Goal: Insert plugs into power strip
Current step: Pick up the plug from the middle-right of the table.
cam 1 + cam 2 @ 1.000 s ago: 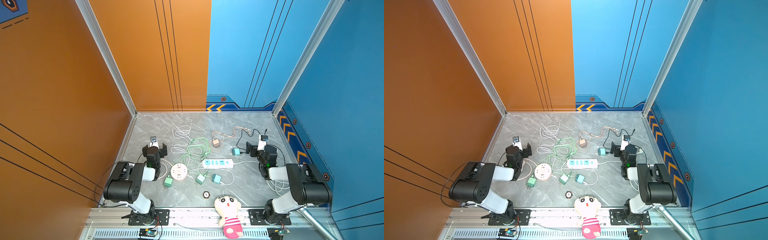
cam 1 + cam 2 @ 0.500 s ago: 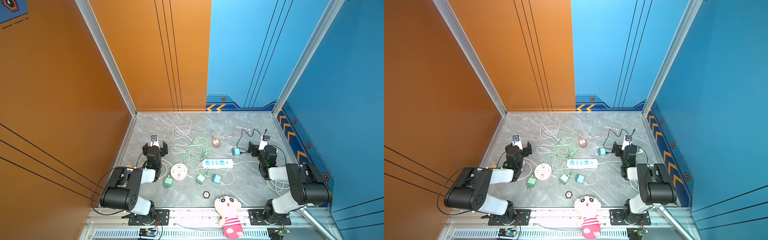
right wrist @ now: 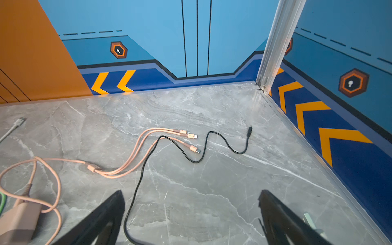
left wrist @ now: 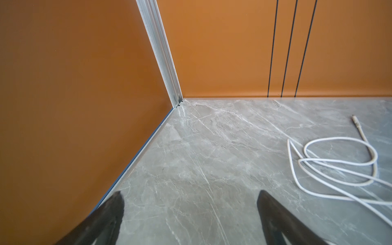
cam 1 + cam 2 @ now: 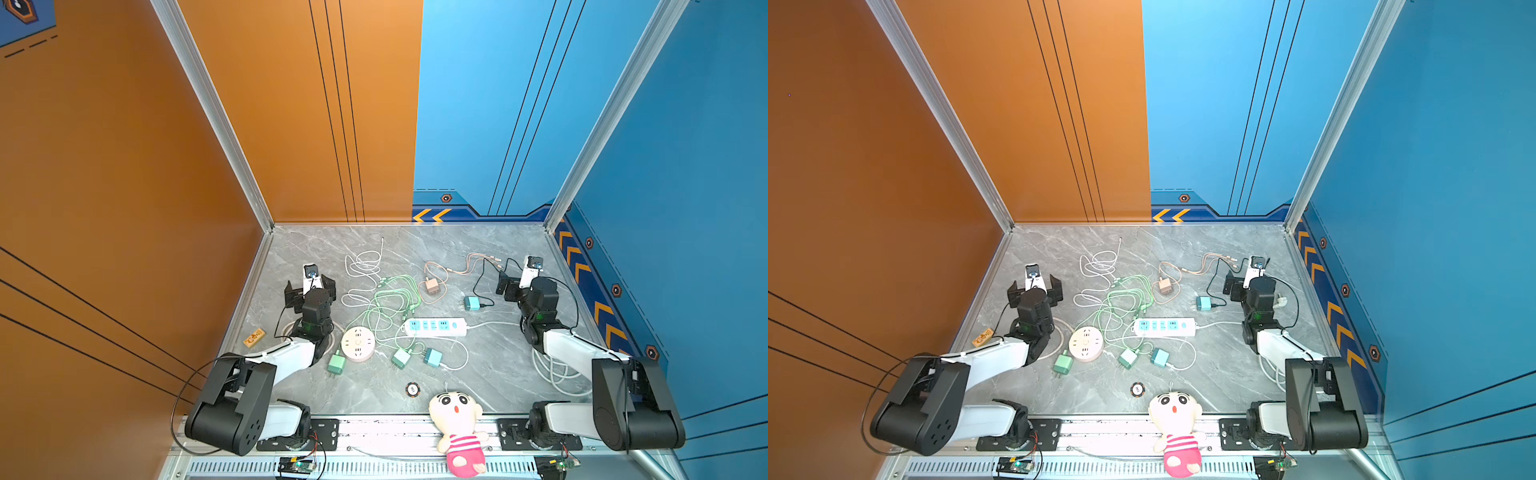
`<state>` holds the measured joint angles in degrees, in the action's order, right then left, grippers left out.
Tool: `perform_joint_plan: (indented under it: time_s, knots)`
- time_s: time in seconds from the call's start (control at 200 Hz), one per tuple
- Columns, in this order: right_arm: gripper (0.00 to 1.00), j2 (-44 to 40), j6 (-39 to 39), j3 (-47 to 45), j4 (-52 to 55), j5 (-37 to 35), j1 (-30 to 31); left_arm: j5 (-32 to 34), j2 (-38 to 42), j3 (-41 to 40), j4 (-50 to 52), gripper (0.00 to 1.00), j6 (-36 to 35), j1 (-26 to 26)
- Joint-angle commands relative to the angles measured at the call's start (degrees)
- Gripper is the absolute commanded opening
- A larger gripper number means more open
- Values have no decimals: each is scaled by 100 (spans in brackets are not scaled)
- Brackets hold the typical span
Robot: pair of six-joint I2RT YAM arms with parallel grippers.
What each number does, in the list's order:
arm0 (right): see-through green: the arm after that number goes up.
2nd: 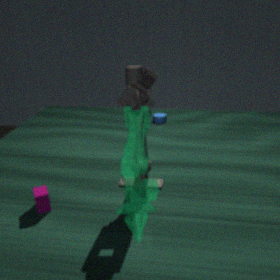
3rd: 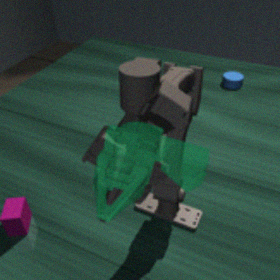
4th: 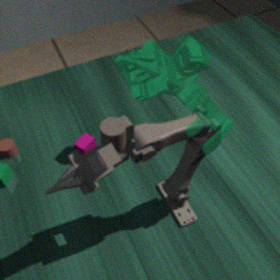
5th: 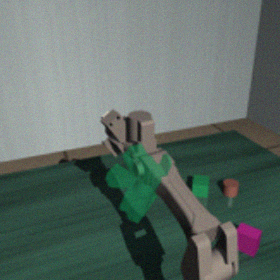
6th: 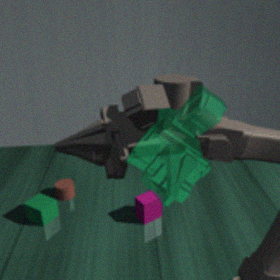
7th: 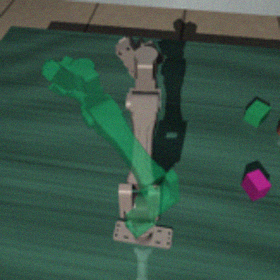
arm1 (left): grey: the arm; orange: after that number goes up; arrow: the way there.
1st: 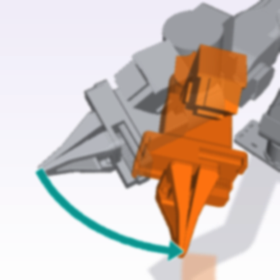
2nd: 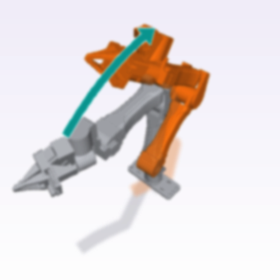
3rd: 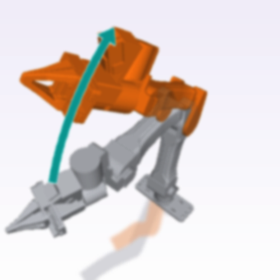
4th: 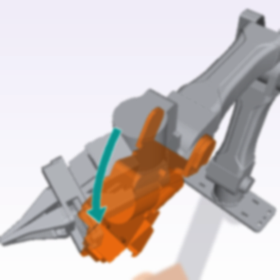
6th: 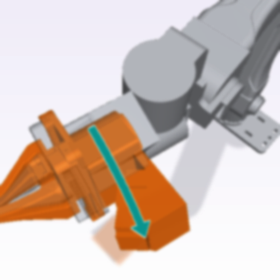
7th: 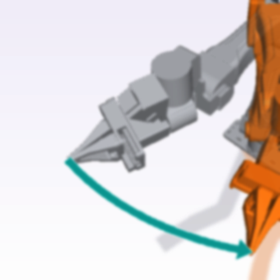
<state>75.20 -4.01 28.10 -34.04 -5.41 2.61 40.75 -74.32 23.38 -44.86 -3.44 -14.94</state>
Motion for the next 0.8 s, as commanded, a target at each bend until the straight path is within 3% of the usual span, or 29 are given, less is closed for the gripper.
perform_joint_plan:
  time_s: [0.0,0.05,0.125,0.295,0.531,0.686,0.796]
  knots:
    - [100,-281,262,154,501,-566,246,-327,594,527,1303,98,285,-42]
    - [100,-397,379,147,466,-781,366,-1172,866,1032,2650,98,622,114]
    - [100,-545,377,330,824,-856,445,-1465,1080,1401,3468,98,943,134]
    - [100,-736,530,589,1193,-1082,704,-1139,1712,1521,4138,98,1248,-31]
    - [100,-755,476,1181,2332,-1149,1057,-1030,2025,2291,6182,98,1701,-169]
    - [100,-668,777,1469,2771,-1392,1430,-1989,2104,2526,6573,98,2014,-382]
    - [100,-649,803,1653,3027,-1438,1643,-1660,2074,2809,7006,98,2107,-752]
